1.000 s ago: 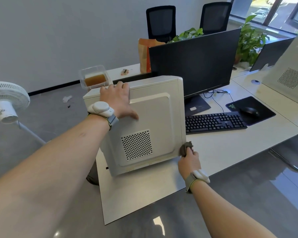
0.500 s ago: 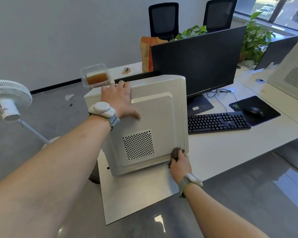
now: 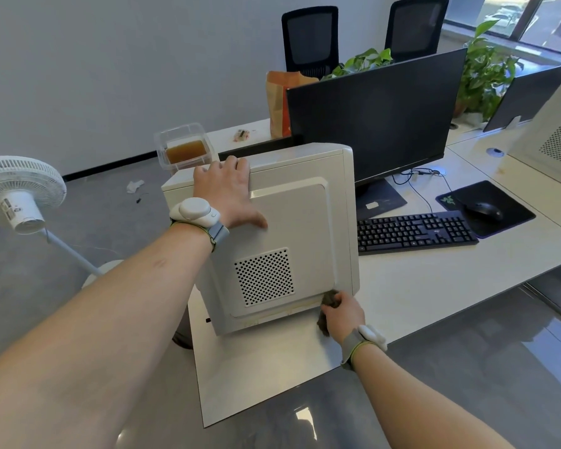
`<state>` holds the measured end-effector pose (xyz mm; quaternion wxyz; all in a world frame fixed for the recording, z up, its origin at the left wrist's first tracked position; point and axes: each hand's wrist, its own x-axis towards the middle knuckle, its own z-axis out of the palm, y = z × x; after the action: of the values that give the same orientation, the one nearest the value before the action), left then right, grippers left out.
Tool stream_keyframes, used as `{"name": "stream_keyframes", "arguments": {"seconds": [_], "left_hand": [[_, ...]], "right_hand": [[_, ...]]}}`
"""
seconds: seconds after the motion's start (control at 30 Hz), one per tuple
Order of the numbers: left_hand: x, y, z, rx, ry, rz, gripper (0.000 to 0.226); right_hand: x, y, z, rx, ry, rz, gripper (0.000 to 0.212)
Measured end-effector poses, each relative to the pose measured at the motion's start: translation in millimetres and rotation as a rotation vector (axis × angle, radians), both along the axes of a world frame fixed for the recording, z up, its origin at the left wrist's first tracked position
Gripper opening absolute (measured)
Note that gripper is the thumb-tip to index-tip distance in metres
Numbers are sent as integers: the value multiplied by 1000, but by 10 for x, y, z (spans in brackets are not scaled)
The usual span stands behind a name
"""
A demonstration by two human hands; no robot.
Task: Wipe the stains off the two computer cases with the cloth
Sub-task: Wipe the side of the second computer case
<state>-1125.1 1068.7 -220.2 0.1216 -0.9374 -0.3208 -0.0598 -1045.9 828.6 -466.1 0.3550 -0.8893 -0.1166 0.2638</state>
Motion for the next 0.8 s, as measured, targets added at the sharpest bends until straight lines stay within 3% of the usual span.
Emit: {"name": "stream_keyframes", "arguments": {"seconds": [0.07,0.17,0.27,0.47,0.63,0.7,0.8], "left_hand": [[-6,-10,-18,-3,0,-6,110],[-15,-5,-14,-6,1,0,110],[-2,-12,10,-8,4,3,112],[29,-37,19,-31,15,17,114],[19,-15,43,-44,13,29,116],[-2,-19,35,-40,10,30,116],[-17,-23,23,-32,16,19,114]], "right_hand": [[-28,-103,-10,18,24,16,12],[-29,-121,83,220,-50,-235,23],[-132,54,120,149,-111,-128,39],[-14,-31,179,-27,-124,85,19],[47,-89,309,54,-121,-123,19],[-110,-4,296,26,-46,-60,18],[-418,22,243,-30,84,221,26]]}}
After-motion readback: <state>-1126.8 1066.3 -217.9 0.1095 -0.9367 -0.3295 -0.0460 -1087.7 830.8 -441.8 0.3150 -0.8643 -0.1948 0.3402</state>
